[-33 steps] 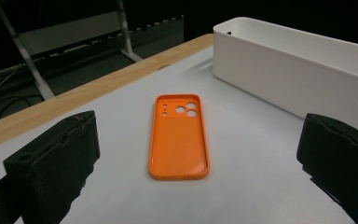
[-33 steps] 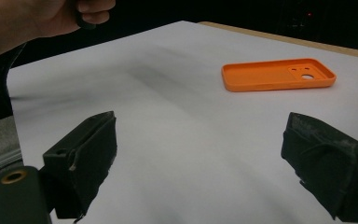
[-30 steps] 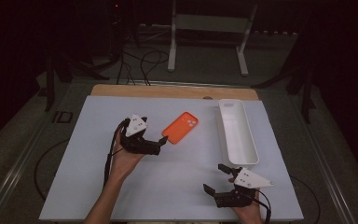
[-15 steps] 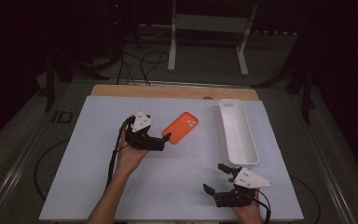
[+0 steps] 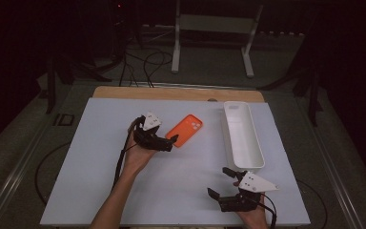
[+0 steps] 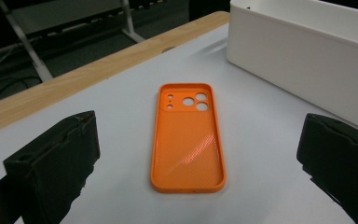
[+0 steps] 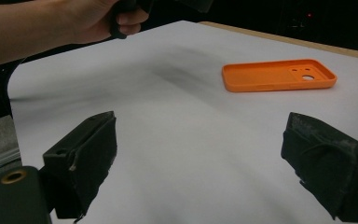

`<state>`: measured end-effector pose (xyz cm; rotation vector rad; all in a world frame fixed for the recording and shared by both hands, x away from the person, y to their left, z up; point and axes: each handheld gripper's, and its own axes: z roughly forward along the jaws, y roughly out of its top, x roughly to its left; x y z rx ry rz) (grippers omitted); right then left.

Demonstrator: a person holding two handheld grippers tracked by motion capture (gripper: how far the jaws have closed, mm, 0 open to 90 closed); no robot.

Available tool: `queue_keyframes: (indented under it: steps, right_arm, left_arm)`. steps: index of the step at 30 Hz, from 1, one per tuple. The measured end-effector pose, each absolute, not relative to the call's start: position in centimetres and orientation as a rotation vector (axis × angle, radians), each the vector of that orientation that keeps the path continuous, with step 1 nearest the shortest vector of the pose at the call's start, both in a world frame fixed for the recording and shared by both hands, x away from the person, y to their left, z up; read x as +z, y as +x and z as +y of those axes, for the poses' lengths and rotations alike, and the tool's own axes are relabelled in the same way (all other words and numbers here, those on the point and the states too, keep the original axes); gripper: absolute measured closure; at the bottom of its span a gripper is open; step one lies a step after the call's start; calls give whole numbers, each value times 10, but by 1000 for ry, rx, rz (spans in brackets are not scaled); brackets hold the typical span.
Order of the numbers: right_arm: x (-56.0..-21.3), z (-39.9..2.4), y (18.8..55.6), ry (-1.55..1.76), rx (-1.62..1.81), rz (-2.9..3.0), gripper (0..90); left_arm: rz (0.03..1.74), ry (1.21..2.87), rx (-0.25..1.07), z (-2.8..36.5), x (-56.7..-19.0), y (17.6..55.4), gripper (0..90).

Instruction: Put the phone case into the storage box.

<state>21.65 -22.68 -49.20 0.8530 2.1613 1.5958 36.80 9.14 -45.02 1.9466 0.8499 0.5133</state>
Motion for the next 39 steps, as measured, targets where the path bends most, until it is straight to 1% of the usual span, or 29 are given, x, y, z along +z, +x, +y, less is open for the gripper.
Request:
queue_keyframes:
  steps: [25, 36, 39]
  right_arm:
    - [-492, -228, 217, 844, 1594, 2160, 104]
    - [-492, -228, 217, 846, 1594, 2158, 104]
    - [-492, -228, 217, 844, 1592, 2158, 104]
  left_arm:
    - [908, 2015, 505, 83, -471, 395, 0]
    - [926, 2052, 477, 76, -480, 403, 1]
    - [936, 2061, 458, 74, -483, 405, 16]
